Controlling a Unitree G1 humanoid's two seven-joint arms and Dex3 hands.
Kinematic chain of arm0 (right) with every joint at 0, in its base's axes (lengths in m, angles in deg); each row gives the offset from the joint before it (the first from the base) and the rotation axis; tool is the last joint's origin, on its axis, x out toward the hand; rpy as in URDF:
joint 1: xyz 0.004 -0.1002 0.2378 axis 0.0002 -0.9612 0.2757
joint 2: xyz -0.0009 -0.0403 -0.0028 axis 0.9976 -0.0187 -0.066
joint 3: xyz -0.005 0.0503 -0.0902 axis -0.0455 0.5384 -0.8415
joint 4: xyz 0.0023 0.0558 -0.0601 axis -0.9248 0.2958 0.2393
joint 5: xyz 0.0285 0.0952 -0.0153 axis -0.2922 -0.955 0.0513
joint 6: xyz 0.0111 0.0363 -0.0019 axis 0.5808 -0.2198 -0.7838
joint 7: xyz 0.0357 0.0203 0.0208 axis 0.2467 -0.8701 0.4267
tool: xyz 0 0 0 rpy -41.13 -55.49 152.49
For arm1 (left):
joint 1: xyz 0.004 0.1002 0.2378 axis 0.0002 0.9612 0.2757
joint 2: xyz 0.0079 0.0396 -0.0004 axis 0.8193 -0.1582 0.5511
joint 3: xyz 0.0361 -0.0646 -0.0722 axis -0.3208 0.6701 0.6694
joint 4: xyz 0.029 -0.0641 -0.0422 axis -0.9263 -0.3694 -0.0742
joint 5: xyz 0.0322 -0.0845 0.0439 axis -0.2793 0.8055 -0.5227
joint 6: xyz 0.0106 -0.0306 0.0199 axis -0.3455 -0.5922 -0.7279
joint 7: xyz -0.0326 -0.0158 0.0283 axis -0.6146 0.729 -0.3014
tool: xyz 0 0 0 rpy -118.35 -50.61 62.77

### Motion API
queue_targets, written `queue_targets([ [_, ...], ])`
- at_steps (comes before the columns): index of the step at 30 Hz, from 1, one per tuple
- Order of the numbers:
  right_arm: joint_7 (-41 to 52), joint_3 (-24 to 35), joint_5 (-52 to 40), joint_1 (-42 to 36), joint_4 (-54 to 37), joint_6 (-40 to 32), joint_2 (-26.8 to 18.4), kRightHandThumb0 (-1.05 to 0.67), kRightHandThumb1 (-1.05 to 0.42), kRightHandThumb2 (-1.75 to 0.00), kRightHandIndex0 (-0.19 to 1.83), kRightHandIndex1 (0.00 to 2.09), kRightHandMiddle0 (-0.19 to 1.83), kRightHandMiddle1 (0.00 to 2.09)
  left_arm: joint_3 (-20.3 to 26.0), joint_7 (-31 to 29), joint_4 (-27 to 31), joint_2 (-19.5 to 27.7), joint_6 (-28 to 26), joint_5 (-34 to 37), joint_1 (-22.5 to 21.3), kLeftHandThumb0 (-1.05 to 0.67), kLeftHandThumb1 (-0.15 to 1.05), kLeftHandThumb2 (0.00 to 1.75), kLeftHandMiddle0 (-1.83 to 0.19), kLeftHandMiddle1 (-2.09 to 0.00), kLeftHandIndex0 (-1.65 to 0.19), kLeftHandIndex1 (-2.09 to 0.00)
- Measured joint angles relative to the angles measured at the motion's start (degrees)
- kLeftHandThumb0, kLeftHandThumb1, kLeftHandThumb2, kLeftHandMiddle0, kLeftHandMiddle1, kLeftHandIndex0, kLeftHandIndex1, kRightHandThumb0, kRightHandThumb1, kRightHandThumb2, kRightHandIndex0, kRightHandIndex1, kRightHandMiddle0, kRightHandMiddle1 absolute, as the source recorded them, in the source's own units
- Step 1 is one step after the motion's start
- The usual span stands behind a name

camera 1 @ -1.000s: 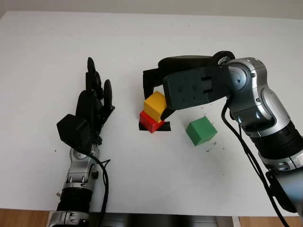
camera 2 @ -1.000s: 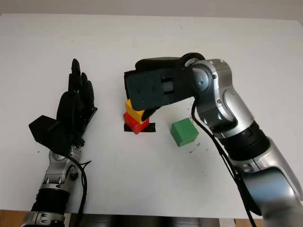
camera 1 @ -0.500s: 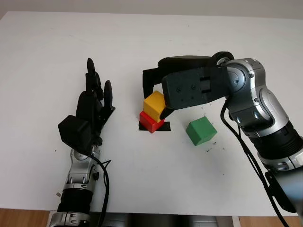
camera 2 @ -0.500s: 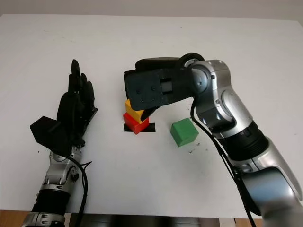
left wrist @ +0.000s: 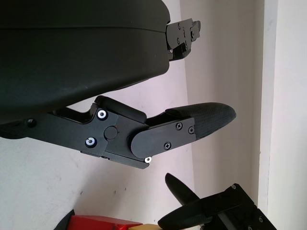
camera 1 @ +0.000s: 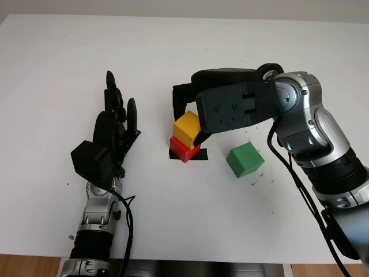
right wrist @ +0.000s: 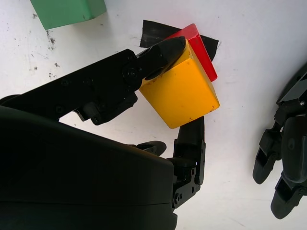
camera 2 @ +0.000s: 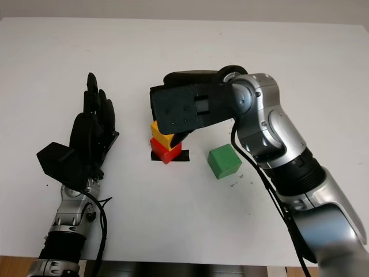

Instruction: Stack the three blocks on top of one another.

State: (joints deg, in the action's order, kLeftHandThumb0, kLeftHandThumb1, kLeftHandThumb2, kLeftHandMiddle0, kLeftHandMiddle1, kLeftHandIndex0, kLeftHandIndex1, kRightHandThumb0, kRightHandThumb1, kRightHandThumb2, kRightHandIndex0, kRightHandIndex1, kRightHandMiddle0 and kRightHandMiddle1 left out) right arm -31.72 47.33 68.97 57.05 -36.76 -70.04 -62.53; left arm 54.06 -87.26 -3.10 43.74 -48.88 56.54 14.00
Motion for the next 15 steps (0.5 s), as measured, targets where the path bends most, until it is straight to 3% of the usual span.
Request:
queue_targets([
  [15, -0.30, 0.00, -0.50, 0.00, 0.09, -0.51, 0.98, -0.38, -0.99, -0.05, 0.37, 0.04, 0.26, 1.56, -0.22, -0.23, 0.68, -0.21, -0.25, 0.47, 0.47, -0.70, 1.05, 0.65, 0.19, 0.00, 0.19, 0.00],
])
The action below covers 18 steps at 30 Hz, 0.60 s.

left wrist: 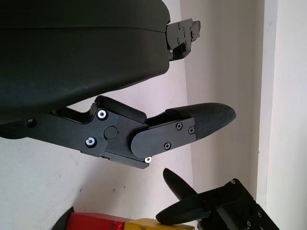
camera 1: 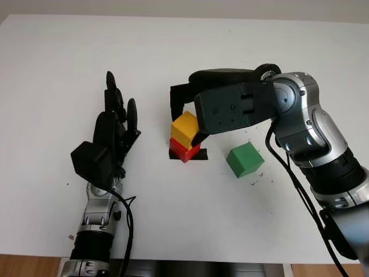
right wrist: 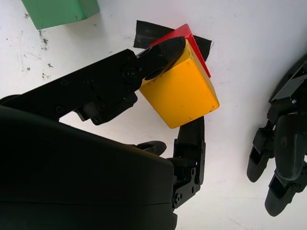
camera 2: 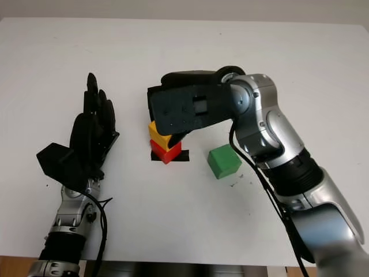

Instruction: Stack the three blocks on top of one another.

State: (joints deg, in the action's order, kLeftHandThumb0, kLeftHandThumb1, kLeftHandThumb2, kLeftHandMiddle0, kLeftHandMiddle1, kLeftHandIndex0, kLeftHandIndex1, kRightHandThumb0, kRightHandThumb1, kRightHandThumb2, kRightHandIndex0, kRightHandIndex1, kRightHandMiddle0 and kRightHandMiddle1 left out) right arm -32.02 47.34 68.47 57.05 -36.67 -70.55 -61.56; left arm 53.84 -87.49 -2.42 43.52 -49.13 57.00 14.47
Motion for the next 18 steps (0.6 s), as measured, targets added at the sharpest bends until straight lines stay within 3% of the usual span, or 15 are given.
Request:
queue_targets([
  [6, -0.61, 0.02, -0.67, -0.03, -0.01, 0.38, 0.02, -0.39, -0.99, -0.05, 0.36, 0.04, 0.25, 1.56, 0.01, 0.13, 0.26, -0.22, -0.18, 0.10, 0.18, -0.70, 1.05, 0.65, 0.19, 0.00, 0.19, 0.00],
  [9, -0.75, 0.02, -0.67, -0.16, -0.02, 1.05, 0.00, -0.43, -0.98, -0.05, 0.31, 0.02, 0.14, 1.45, 0.01, 0.24, 0.26, -0.24, -0.16, -0.16, 0.20, -0.70, 1.05, 0.65, 0.19, 0.00, 0.19, 0.00],
  [13, -0.45, 0.02, -0.68, -0.64, -0.09, 0.48, -0.07, -0.48, -0.94, -0.05, 0.17, 0.01, 0.02, 1.04, 0.00, 0.00, 0.33, -0.25, -0.23, 0.04, 0.24, -0.70, 1.05, 0.65, 0.19, 0.00, 0.19, 0.00],
  [16, 0.95, 0.04, -0.85, -0.64, -0.08, -0.10, -0.31, -0.55, -0.88, -0.05, 0.05, 0.03, 0.02, 0.52, 0.01, 0.00, 0.50, -0.30, -0.24, 0.06, 0.37, -0.69, 1.05, 0.65, 0.19, 0.00, 0.19, 0.00],
  [18, 1.98, 0.03, -1.26, -0.63, -0.02, 0.41, -0.83, -0.58, -0.86, -0.05, 0.01, 0.02, 0.01, 0.35, 0.01, -0.08, 0.53, -0.30, -0.23, 0.12, 0.39, -0.69, 1.05, 0.65, 0.19, 0.00, 0.19, 0.00],
])
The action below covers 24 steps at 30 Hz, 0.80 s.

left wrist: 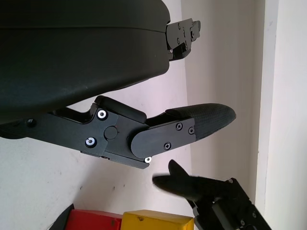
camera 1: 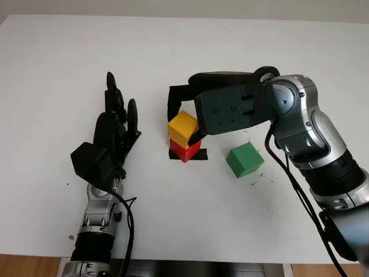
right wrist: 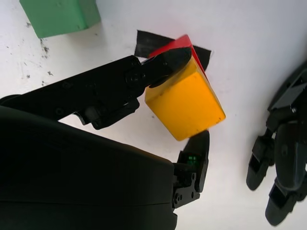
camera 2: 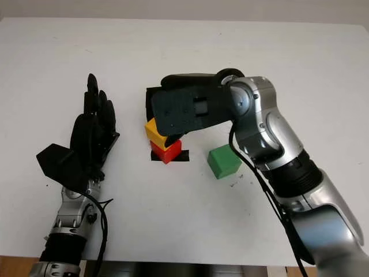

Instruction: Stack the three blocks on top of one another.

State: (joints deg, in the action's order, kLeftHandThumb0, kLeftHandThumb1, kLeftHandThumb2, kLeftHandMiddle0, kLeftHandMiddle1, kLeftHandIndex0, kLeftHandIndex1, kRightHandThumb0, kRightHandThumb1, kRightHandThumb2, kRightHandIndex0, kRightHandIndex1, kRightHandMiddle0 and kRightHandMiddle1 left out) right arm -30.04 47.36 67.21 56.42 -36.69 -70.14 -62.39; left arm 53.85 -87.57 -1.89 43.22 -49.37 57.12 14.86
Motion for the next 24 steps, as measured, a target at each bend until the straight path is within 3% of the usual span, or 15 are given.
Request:
queue_targets([
  [6, 3.74, -0.69, -0.35, 0.35, 0.95, 2.72, -1.89, -0.67, -0.81, -0.04, -0.17, 0.00, -0.12, 0.14, 0.00, 0.27, 0.09, 0.00, -0.12, -0.35, 0.11, -0.71, 1.05, 0.64, 0.19, 0.00, 0.19, 0.00],
  [15, 7.39, -0.80, -0.84, 1.42, 1.56, 4.41, -3.18, -0.79, -0.79, -0.05, -0.19, 0.00, -0.19, 0.01, 0.00, 0.21, 0.08, 0.04, -0.11, -0.47, 0.10, -0.71, 1.05, 0.66, 0.19, 0.00, 0.19, 0.00],
  [20, 7.14, 4.91, -5.16, 1.39, -1.21, 2.07, -4.99, -0.84, -0.82, -0.07, -0.19, 0.00, -0.17, 0.02, 0.05, 0.11, 0.13, 0.01, -0.15, -0.06, 0.12, -0.70, 1.05, 0.64, 0.19, 0.00, 0.19, 0.00],
  [24, 1.81, 13.98, -9.48, -1.32, -6.94, 1.22, -6.90, -0.75, -0.86, -0.07, -0.06, 0.07, 0.01, 0.11, 0.07, -0.22, 0.30, 0.08, -0.27, 0.15, 0.23, -0.69, 1.05, 0.67, 0.19, 0.00, 0.19, 0.00],
])
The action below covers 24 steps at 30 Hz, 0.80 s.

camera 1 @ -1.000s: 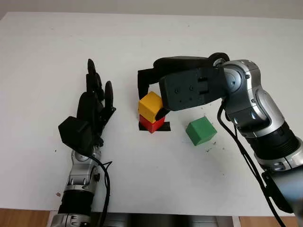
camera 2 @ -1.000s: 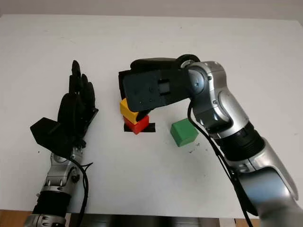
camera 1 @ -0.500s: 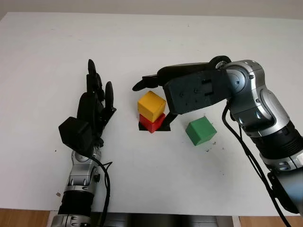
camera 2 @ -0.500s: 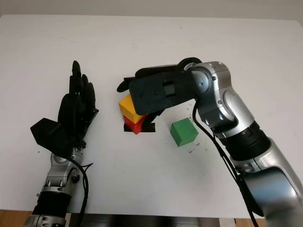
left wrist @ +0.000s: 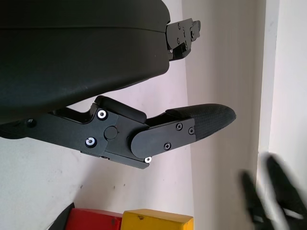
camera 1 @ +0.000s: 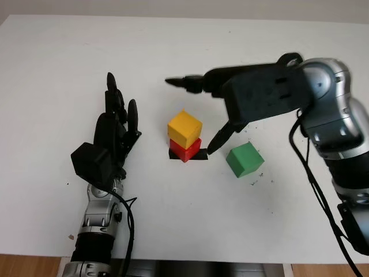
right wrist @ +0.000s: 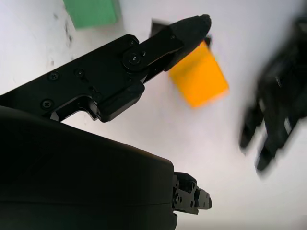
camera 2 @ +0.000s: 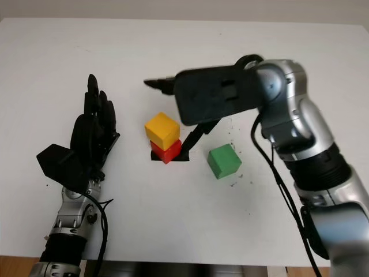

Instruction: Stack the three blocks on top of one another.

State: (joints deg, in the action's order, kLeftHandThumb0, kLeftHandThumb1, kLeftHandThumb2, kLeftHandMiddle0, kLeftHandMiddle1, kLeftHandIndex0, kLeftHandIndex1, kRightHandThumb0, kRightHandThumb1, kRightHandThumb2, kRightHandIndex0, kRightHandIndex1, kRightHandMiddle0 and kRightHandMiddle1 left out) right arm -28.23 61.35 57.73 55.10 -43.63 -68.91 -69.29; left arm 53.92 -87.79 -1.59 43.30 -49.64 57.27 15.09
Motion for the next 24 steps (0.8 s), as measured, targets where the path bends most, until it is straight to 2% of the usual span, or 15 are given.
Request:
queue_targets([
  [5, -5.10, 7.38, -1.05, -5.78, -4.78, -3.17, -3.65, -0.77, -0.88, -0.06, -0.01, 0.09, 0.09, 0.13, 0.60, -0.50, -0.22, 0.39, 0.09, 0.75, 0.17, -0.67, 1.05, 0.67, 0.19, 0.00, 0.19, 0.00],
  [8, -6.65, 11.28, -2.64, -10.10, -6.40, -4.67, -5.76, -0.73, -0.87, -0.06, -0.03, 0.07, 0.09, 0.12, 1.42, -0.94, -0.39, 0.96, 0.07, 1.34, 0.31, -0.68, 1.05, 0.67, 0.19, 0.00, 0.19, 0.00],
  [14, -10.11, 17.98, -5.15, -21.70, -9.00, 1.09, -9.56, -0.74, -0.90, -0.06, -0.01, 0.07, 0.13, 0.12, 2.15, -2.02, -1.74, 2.87, 0.03, 1.76, -0.23, -0.70, 1.05, 0.67, 0.19, 0.00, 0.19, 0.00],
  [20, -14.15, 18.29, -3.47, -31.14, -11.49, 6.94, -10.33, -0.74, -0.89, -0.06, -0.03, 0.05, 0.14, 0.10, 2.95, -2.96, -2.98, 3.83, -0.40, 2.30, -0.97, -0.69, 1.05, 0.67, 0.19, 0.00, 0.19, 0.00],
  [24, -15.47, 14.24, 0.93, -33.94, -12.76, 7.68, -10.35, -0.72, -0.87, -0.04, -0.04, 0.05, 0.14, 0.10, 3.09, -3.63, -3.36, 4.60, -0.48, 2.40, -1.24, -0.69, 1.05, 0.69, 0.19, 0.00, 0.19, 0.00],
])
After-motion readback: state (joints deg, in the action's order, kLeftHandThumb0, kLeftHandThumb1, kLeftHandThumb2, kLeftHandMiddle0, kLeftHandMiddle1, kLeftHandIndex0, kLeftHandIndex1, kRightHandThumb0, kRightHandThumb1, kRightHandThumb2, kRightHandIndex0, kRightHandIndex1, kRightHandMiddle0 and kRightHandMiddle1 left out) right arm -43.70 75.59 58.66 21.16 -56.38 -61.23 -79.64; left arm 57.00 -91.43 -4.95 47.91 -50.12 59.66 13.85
